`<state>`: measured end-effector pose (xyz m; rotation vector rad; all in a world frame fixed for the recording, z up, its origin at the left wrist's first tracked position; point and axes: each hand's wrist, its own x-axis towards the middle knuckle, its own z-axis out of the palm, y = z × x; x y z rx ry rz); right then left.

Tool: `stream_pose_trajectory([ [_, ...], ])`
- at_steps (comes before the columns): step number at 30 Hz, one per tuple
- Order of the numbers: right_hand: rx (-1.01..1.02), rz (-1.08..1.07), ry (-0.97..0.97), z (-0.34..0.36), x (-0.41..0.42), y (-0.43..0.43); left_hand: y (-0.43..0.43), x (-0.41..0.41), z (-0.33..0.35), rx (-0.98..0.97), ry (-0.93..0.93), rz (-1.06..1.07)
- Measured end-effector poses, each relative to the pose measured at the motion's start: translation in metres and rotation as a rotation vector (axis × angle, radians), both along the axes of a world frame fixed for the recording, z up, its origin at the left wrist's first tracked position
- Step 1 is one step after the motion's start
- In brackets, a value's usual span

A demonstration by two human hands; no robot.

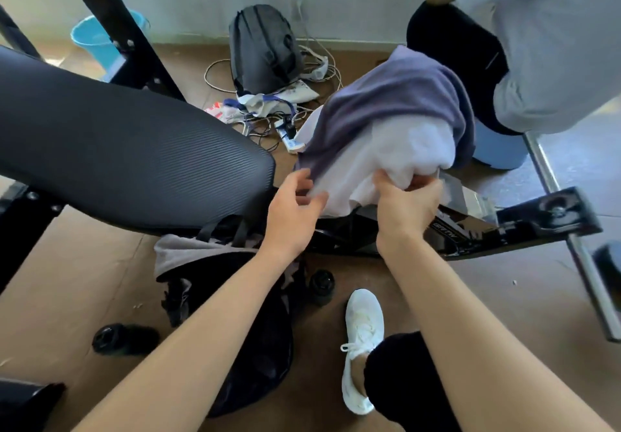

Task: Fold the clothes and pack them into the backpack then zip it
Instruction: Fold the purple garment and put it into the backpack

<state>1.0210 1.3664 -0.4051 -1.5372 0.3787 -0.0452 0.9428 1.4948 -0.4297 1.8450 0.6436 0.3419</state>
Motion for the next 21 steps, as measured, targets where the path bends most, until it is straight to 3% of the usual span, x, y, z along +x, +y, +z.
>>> stream_pose_trajectory([
  [3,-0.257,-0.092,-0.18,0.009,0.001,-0.004,0.007,0.037,0.01,0.078,-0.065,0.017],
  [6,-0.416,-0.033,-0.34,0.01,0.002,-0.006,0.018,0.068,0.019,0.099,-0.03,-0.027],
  [13,-0.372,0.099,-0.288,0.009,0.008,-0.006,0.032,0.092,0.038,0.17,0.02,0.02],
  [17,-0.344,0.098,-0.291,0.007,0.009,-0.004,0.043,0.065,0.045,0.066,-0.054,0.21],
  [21,-0.293,0.102,-0.29,0.003,0.01,-0.002,0.06,0.018,0.05,-0.248,-0.07,0.57],
])
